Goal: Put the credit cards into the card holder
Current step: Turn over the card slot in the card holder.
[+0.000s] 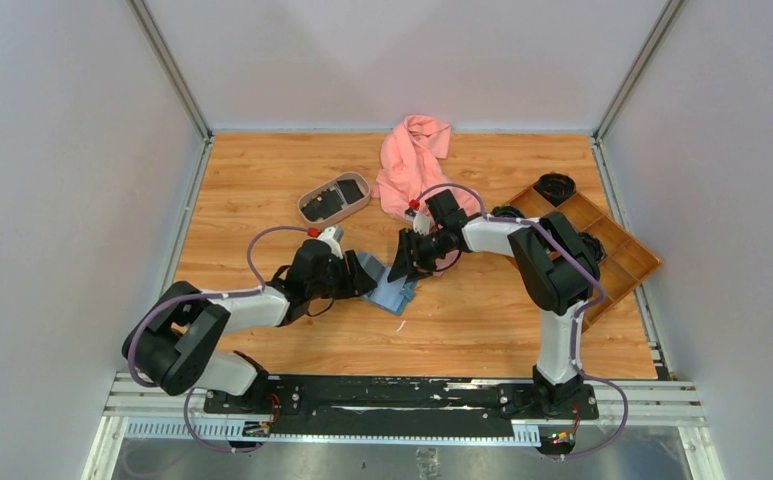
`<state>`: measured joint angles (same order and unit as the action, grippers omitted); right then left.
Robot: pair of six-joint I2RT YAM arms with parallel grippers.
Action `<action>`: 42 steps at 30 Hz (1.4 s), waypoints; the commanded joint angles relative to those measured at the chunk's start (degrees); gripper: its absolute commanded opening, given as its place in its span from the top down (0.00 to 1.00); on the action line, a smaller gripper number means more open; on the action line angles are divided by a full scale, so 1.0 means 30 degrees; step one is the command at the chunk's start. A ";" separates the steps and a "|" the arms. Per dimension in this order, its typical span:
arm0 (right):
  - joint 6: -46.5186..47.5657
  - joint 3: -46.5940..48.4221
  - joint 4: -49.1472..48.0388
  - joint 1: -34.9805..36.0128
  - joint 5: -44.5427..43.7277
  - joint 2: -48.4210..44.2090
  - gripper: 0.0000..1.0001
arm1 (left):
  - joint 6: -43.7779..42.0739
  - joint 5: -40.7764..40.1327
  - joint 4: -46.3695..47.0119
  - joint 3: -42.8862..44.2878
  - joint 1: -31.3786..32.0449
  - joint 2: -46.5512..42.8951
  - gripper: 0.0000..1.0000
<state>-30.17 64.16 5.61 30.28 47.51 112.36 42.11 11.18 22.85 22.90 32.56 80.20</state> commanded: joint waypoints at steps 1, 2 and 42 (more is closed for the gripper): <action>0.1654 0.0251 0.1980 0.0164 -0.2548 0.0679 0.55 | 0.0110 -0.1116 -0.0545 -0.0157 -0.0456 -0.0702 0.48; 0.1782 0.0302 0.2095 0.0167 -0.2675 0.0695 0.55 | 0.0114 -0.1159 -0.0632 -0.0139 -0.0503 -0.0816 0.47; 2.0484 0.2364 1.1658 -0.2629 -0.2526 -0.8334 0.55 | -0.6452 -0.2437 -0.7183 -0.0326 -0.2326 -1.0215 0.00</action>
<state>17.41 69.21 31.09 26.39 35.94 93.80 23.51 2.81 -2.11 23.11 26.26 51.07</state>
